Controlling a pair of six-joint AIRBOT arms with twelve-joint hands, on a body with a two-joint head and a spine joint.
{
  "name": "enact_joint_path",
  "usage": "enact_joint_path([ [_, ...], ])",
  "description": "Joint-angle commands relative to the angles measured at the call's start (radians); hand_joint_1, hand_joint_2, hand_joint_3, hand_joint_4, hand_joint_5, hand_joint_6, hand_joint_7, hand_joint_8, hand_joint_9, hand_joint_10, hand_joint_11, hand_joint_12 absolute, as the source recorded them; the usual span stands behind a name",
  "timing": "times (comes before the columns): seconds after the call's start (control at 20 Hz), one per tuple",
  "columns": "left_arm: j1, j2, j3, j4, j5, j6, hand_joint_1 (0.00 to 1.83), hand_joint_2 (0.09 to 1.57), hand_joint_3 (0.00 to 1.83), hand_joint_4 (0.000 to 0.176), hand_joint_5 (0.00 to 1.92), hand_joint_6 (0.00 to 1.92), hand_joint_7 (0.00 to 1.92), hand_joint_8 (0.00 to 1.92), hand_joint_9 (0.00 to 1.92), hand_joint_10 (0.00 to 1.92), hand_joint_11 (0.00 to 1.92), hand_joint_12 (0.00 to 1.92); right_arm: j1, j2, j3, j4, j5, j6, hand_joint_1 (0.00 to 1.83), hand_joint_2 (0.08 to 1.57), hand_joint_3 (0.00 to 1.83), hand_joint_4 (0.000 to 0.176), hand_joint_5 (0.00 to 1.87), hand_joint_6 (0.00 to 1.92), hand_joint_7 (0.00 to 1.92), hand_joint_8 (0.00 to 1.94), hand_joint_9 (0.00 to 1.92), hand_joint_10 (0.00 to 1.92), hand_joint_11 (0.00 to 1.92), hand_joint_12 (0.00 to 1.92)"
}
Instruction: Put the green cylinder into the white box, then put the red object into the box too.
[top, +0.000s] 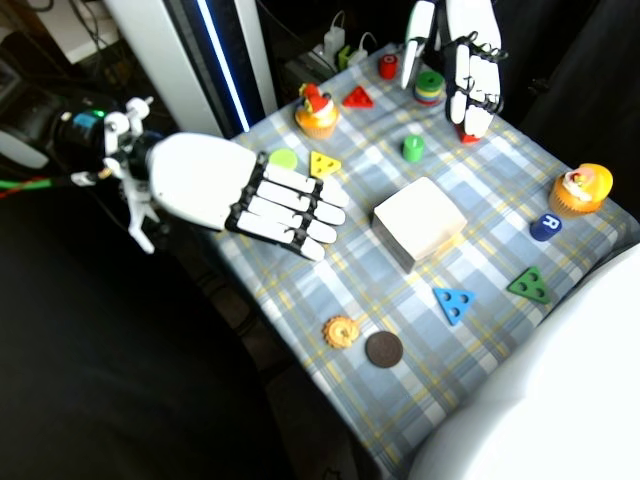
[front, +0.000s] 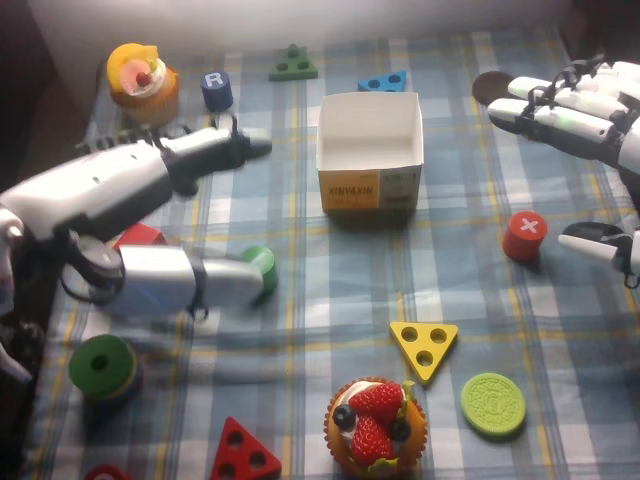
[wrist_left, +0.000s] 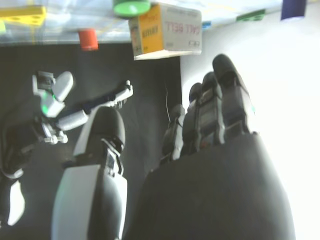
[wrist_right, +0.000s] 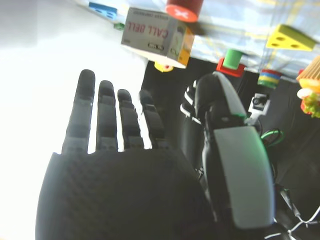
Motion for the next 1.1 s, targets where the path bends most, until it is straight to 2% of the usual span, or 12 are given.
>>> enact_joint_path([
  [0.0,-0.008,-0.013,-0.006,-0.006,-0.083,0.033,0.67,1.11,0.01,0.102,0.14,0.04,0.24,0.02,0.04,0.42,0.0,1.09,0.007,0.0,0.001,0.013,0.132,0.006,0.65,1.23,0.04,0.0,0.0,0.0,0.07,0.07,0.0,0.5,0.0,1.49],
  [0.05,-0.008,-0.023,-0.007,-0.021,-0.07,0.067,0.67,1.13,0.01,0.107,0.14,0.03,0.24,0.01,0.03,0.39,0.0,0.95,0.004,0.0,0.001,0.017,0.143,0.014,0.62,1.26,0.03,0.0,0.0,0.0,0.08,0.06,0.0,0.49,0.0,1.44],
  [0.2,-0.002,-0.043,0.003,-0.041,-0.055,0.095,0.75,1.13,0.0,0.054,0.23,0.02,0.29,0.01,0.08,0.34,0.0,0.95,-0.006,0.0,0.001,0.025,0.176,0.03,0.58,1.28,0.01,0.0,0.0,0.0,0.07,0.03,0.0,0.42,0.0,1.38],
  [0.25,-0.002,-0.053,0.006,-0.06,-0.05,0.132,0.8,1.14,0.0,0.05,0.23,0.01,0.3,0.01,0.06,0.4,0.0,0.99,-0.01,0.0,0.001,0.026,0.185,0.04,0.54,1.29,0.01,0.0,0.0,0.0,0.07,0.03,0.0,0.48,0.0,1.46],
  [0.35,-0.005,-0.073,0.003,-0.113,-0.045,0.24,0.81,1.15,0.0,0.06,0.25,0.01,0.34,0.02,0.0,0.72,0.0,1.25,-0.019,0.0,0.001,0.026,0.204,0.059,0.51,1.3,0.01,0.0,0.0,0.0,0.1,0.04,0.0,0.63,0.0,1.65],
  [0.4,-0.005,-0.079,0.004,-0.127,-0.042,0.268,0.83,1.15,0.0,0.038,0.29,0.02,0.39,0.03,0.0,0.84,0.0,1.35,-0.021,-0.001,0.001,0.026,0.21,0.065,0.51,1.3,0.01,0.0,0.0,0.0,0.1,0.04,0.0,0.67,0.0,1.64],
  [0.55,-0.005,-0.093,0.016,-0.142,-0.035,0.275,0.86,1.2,0.01,0.024,0.33,0.03,0.43,0.04,0.0,1.0,0.0,1.66,-0.027,-0.001,0.001,0.024,0.225,0.089,0.5,1.32,0.01,0.0,0.02,0.01,0.12,0.04,0.0,0.69,0.0,1.54],
  [0.7,-0.006,-0.113,0.034,-0.151,-0.029,0.275,0.88,1.24,0.01,0.03,0.37,0.04,0.44,0.05,0.0,1.07,0.0,1.8,-0.033,-0.001,0.002,0.016,0.246,0.119,0.53,1.3,0.0,0.0,0.05,0.03,0.16,0.03,0.0,0.69,0.0,1.47],
  [0.75,-0.006,-0.118,0.039,-0.154,-0.026,0.275,0.9,1.24,0.0,0.017,0.39,0.05,0.46,0.07,0.0,1.12,0.0,1.79,-0.033,-0.001,0.002,0.014,0.249,0.123,0.52,1.3,0.0,0.0,0.04,0.03,0.16,0.02,0.0,0.72,0.0,1.5],
  [0.95,-0.006,-0.14,0.055,-0.17,-0.016,0.288,0.91,1.29,0.0,0.01,0.42,0.06,0.48,0.13,0.0,1.13,0.0,1.72,-0.035,-0.001,0.002,0.011,0.255,0.135,0.49,1.3,0.0,0.002,0.03,0.02,0.15,0.01,0.0,0.66,0.0,1.47],
  [1.0,-0.006,-0.149,0.062,-0.179,-0.011,0.294,0.92,1.29,0.0,0.019,0.44,0.11,0.47,0.29,0.0,1.19,0.0,1.75,-0.036,-0.001,0.002,0.01,0.258,0.137,0.5,1.3,0.0,0.009,0.03,0.02,0.14,0.0,0.0,0.63,0.0,1.46],
  [1.05,-0.007,-0.156,0.067,-0.185,-0.008,0.301,0.9,1.31,0.0,0.027,0.43,0.18,0.4,0.55,0.01,1.24,0.0,1.78,-0.036,-0.001,0.002,0.01,0.259,0.138,0.5,1.3,0.0,0.007,0.04,0.03,0.13,0.0,0.0,0.64,0.0,1.47],
])
